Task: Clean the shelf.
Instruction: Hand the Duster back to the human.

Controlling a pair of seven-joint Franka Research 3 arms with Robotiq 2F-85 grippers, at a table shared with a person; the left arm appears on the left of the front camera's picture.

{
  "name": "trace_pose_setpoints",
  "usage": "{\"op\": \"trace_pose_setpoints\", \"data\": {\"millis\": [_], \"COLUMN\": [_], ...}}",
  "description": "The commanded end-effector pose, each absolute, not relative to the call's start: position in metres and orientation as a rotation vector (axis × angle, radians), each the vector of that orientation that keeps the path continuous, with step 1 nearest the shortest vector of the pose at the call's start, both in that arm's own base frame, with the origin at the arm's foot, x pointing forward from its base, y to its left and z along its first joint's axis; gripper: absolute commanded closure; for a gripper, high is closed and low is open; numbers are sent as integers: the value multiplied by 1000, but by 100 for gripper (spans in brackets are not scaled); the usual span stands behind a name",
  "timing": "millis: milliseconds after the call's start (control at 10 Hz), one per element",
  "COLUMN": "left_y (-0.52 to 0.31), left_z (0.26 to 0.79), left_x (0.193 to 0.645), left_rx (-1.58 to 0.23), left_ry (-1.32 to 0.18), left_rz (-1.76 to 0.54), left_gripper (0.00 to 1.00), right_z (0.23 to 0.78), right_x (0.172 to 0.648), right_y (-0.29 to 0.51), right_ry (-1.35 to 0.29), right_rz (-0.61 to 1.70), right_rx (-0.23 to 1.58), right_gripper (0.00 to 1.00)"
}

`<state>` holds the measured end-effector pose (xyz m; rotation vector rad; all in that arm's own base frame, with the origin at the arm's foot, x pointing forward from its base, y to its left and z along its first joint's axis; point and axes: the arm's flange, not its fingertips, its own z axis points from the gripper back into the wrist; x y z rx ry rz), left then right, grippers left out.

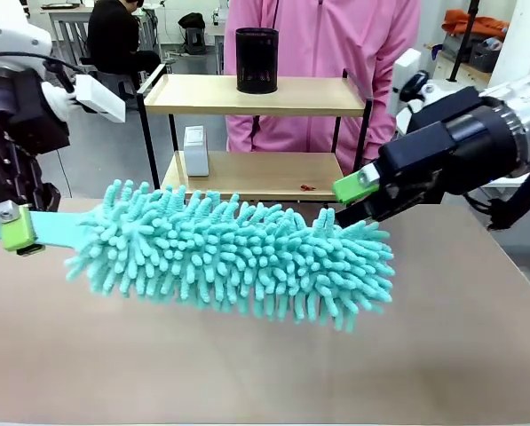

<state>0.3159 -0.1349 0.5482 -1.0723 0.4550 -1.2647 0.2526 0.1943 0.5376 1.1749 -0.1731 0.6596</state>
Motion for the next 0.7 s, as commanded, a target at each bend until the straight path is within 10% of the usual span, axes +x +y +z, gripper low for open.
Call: {"op": "trace_pose_setpoints", "data": {"millis": [0,600], "left_y": [-138,-134], "left_z": [554,553], "left_x": [322,324], "left_rx": [-1092,-1120], "left_ry": [469,477], "left_rz": [-1238,-1246], "left_gripper": [88,88], "right_z": [522,510], "right_x": [231,227], "right_y": [209,221], "right_ry": [-131,-24], "right_rz": [765,882], "right_rx": [1240,1254], "right_gripper": [0,0]}}
